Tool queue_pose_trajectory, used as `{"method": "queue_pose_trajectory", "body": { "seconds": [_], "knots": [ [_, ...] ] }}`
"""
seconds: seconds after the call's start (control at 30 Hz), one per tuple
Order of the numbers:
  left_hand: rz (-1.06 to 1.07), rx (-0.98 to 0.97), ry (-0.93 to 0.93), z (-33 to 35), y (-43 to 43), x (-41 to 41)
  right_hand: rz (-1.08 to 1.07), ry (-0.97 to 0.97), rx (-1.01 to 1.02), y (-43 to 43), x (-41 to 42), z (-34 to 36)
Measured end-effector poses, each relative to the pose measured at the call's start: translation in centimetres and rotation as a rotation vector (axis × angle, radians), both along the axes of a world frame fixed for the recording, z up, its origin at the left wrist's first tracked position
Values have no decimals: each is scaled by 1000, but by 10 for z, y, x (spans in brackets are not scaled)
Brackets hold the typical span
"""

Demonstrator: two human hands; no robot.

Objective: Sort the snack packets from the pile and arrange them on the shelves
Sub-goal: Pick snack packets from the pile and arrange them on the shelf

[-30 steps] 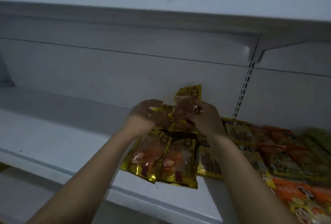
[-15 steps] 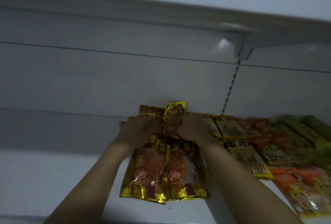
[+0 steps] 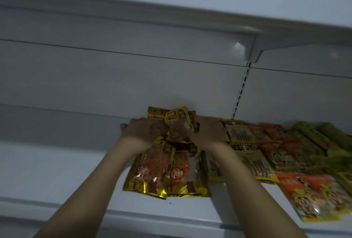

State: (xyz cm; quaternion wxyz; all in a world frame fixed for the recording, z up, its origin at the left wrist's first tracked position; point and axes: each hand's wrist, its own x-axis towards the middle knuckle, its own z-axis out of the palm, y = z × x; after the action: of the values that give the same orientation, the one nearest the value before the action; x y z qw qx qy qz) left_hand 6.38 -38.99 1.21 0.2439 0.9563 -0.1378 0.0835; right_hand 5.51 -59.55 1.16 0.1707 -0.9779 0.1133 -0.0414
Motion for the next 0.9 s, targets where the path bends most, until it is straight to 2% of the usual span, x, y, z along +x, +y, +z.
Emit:
{"method": "queue_pose_trajectory", "body": {
  "seconds": [0.13, 0.23, 0.43, 0.57, 0.77, 0.9],
  "knots": [
    [81, 82, 11, -3, 0, -10, 53, 37, 55, -5, -20, 0],
    [139, 116, 3, -5, 0, -15, 109, -8, 100, -8, -30, -5],
    [145, 177, 20, -16, 8, -27, 186, -84, 91, -12, -50, -13],
    [157, 159, 41, -12, 10, -18, 193, -42, 124, -19, -45, -7],
    [96, 131, 188, -8, 18, 25, 165, -77, 45, 1, -12, -2],
    [34, 108, 240, -13, 22, 60, 172, 37, -151, 28, 23, -9]
  ]
}}
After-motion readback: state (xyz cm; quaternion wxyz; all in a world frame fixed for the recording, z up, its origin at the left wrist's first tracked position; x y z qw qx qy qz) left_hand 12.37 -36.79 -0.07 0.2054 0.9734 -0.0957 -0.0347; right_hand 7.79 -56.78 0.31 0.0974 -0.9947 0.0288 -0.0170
